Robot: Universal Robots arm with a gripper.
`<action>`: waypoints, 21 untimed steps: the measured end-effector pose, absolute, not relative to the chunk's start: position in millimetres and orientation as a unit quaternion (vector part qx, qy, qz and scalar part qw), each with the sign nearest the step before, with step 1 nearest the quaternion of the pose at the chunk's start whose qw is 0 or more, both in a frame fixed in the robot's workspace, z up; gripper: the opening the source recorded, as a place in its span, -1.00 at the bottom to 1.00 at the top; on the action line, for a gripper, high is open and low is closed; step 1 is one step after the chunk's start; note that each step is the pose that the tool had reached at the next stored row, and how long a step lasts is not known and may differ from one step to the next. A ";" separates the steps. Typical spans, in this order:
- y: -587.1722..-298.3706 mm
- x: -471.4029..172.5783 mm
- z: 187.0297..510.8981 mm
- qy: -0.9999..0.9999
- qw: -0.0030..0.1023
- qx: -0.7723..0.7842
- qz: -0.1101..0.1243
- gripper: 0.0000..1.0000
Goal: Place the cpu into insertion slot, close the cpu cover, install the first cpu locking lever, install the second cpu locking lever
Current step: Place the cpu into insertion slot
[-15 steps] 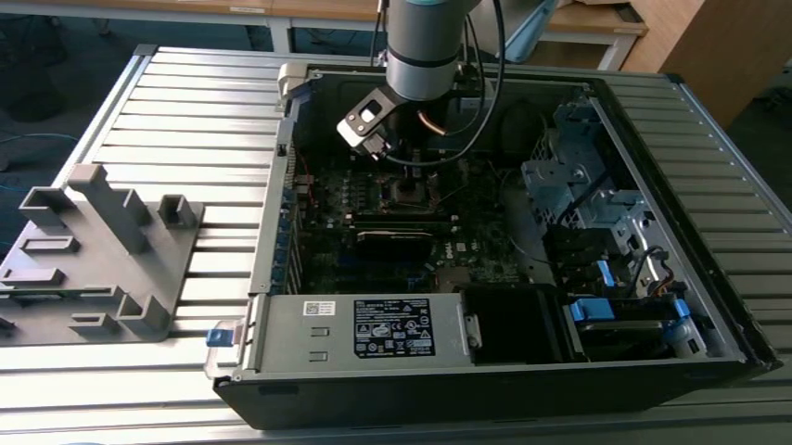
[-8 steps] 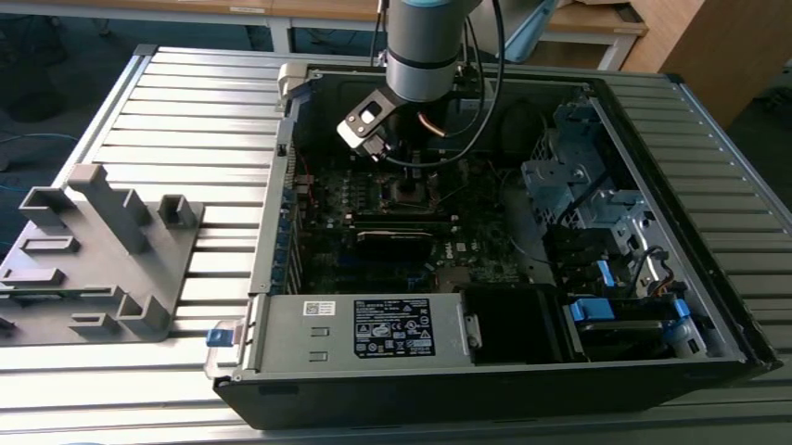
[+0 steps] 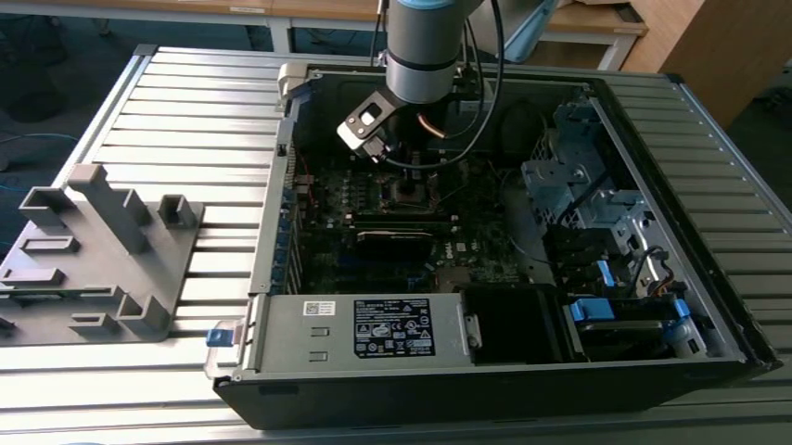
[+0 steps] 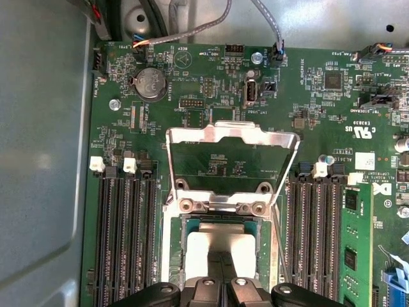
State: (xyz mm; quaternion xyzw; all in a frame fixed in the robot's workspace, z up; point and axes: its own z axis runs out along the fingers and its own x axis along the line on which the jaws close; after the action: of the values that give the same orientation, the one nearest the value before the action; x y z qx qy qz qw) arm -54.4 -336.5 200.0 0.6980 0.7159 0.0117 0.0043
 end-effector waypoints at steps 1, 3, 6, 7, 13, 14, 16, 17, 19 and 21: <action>-336.5 -54.4 200.0 0.716 0.004 0.698 0.012 -0.79; -336.4 -54.4 199.8 0.716 0.004 0.698 0.012 -0.79; -336.6 -54.5 198.6 0.716 0.004 0.698 0.011 -0.79; -336.6 -54.5 198.6 0.716 0.004 0.698 0.011 -0.79; -336.4 -54.4 198.4 0.716 0.004 0.698 0.012 -0.79; -336.4 -54.4 198.8 0.716 0.004 0.698 0.012 -0.79; -336.1 -54.2 200.7 0.716 0.004 0.698 0.013 -0.79; -336.3 -54.4 202.5 0.716 0.004 0.698 0.012 -0.79; -336.4 -54.4 205.9 0.716 0.004 0.698 0.012 -0.79; -336.4 -54.4 209.2 0.716 0.004 0.698 0.012 -0.79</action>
State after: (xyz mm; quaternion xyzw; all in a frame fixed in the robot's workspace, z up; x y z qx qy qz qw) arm -54.4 -336.4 209.2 0.6981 0.7159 0.0118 0.0042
